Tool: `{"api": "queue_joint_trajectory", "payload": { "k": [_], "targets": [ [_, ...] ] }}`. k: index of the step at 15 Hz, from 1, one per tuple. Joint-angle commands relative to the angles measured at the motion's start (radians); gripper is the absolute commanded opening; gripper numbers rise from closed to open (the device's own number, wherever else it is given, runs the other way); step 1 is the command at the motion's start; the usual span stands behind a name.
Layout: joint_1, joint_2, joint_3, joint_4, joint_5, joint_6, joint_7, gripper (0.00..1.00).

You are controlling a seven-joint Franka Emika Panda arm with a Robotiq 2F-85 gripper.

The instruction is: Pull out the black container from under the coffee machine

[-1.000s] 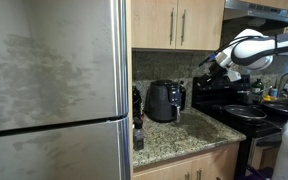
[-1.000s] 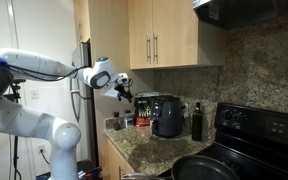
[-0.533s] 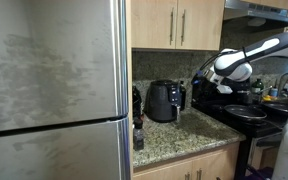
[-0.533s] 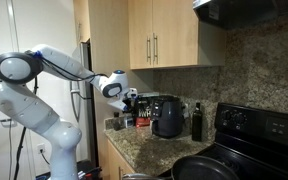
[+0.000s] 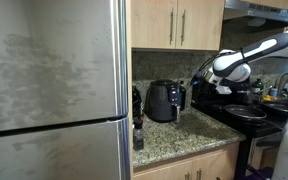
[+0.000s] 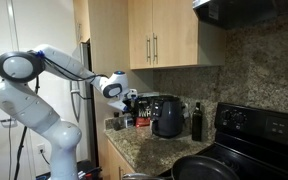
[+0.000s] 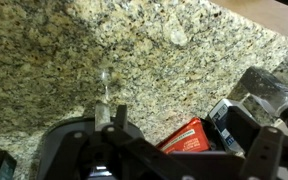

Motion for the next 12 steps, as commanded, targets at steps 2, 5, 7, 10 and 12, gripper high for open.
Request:
{"api": "queue_joint_trajectory", "payload": {
  "k": [2,5,7,10,12],
  "targets": [
    [-0.038,0.201,0.058,0.058,-0.002,0.156,0.042,1.0],
    [-0.098,0.293,0.121,0.074,-0.072,0.324,0.126,1.0],
    [-0.16,0.283,0.171,0.053,-0.156,0.373,0.208,1.0],
    [-0.137,0.283,0.156,0.049,-0.138,0.361,0.195,1.0],
    [-0.121,0.327,0.136,0.079,-0.105,0.361,0.177,1.0]
  ]
}}
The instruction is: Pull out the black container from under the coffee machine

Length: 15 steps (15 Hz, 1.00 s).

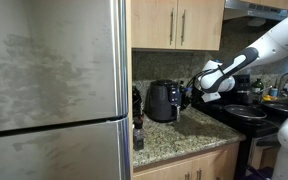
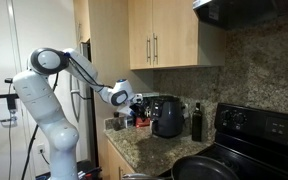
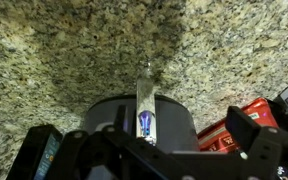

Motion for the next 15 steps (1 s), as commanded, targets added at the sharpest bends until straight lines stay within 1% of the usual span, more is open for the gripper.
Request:
{"api": "queue_joint_trajectory", "payload": {
  "k": [1,2,4,6,8,9,13,14,15],
  "targets": [
    [0.0,0.077,-0.008,0.045,0.028,0.029,0.003,1.0],
    [0.018,0.101,-0.022,0.062,0.055,0.046,-0.015,1.0],
    [0.001,0.129,-0.011,0.071,0.052,0.103,0.003,1.0],
    [0.009,0.159,-0.017,0.089,0.065,0.139,-0.016,1.0],
    [-0.026,0.183,0.005,0.099,0.025,0.162,0.024,1.0],
    [0.0,0.141,-0.009,0.074,0.043,0.132,0.004,1.0],
    [-0.007,0.166,-0.008,0.09,0.04,0.141,0.01,1.0],
    [-0.006,0.144,-0.014,0.096,0.029,0.012,-0.013,1.0],
    [-0.049,0.143,0.016,0.095,-0.013,-0.014,0.04,1.0]
  ]
}}
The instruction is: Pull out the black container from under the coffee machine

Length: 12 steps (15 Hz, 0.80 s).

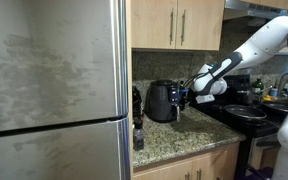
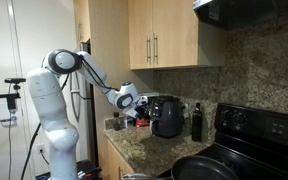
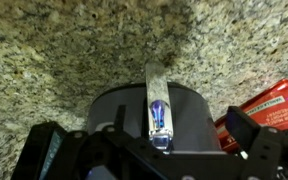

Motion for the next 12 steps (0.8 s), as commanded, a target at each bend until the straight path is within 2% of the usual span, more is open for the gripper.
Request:
{"api": "queue_joint_trajectory", "payload": {
  "k": [1,4,6,8,9,10,11,12],
  "targets": [
    [-0.04,-0.022,0.025,0.006,-0.049,-0.151,0.042,1.0],
    [-0.044,-0.021,0.028,0.008,-0.068,-0.152,0.048,1.0],
    [-0.023,-0.016,0.018,0.008,-0.033,-0.119,0.007,1.0],
    [-0.042,-0.008,0.03,0.005,-0.064,-0.039,0.046,1.0],
    [-0.024,-0.002,0.021,0.004,-0.03,0.017,0.025,1.0],
    [-0.008,-0.012,0.074,0.105,-0.04,-0.066,0.114,1.0],
    [-0.026,-0.011,0.033,0.018,-0.043,-0.03,0.049,1.0],
    [-0.024,-0.013,0.044,0.039,-0.044,-0.034,0.063,1.0]
  ]
}}
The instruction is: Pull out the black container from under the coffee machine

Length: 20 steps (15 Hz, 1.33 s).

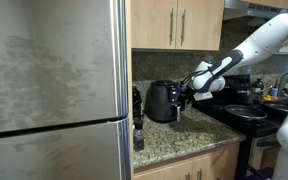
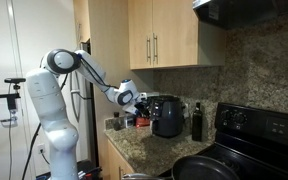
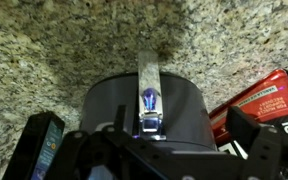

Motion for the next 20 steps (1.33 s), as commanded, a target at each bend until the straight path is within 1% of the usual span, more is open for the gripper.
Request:
{"api": "queue_joint_trajectory", "payload": {
  "k": [1,3,4,5,6,7,9,10,11,12,13,17,20],
  "targets": [
    [-0.01,0.0,0.014,0.0,0.001,-0.001,0.001,1.0],
    [-0.013,0.004,0.009,-0.008,0.002,-0.001,0.001,1.0],
    [-0.021,0.047,0.008,0.042,-0.005,-0.064,0.008,1.0],
    [-0.066,0.143,0.029,0.13,-0.067,-0.133,0.081,1.0],
    [-0.037,0.206,0.019,0.189,-0.032,-0.177,0.052,1.0],
    [-0.052,0.252,0.034,0.223,-0.078,-0.182,0.112,1.0],
    [-0.037,0.331,0.033,0.307,-0.099,-0.213,0.15,1.0],
    [-0.029,0.361,0.031,0.335,-0.113,-0.211,0.163,1.0],
    [-0.021,0.39,0.022,0.359,-0.143,-0.196,0.204,1.0],
    [-0.012,0.422,0.009,0.387,-0.171,-0.185,0.236,0.75],
    [-0.001,0.436,-0.009,0.4,-0.21,-0.173,0.281,0.74],
    [0.052,0.46,-0.097,0.417,-0.398,-0.132,0.475,0.46],
    [0.094,0.454,-0.127,0.409,-0.511,-0.134,0.587,0.24]
  ]
}}
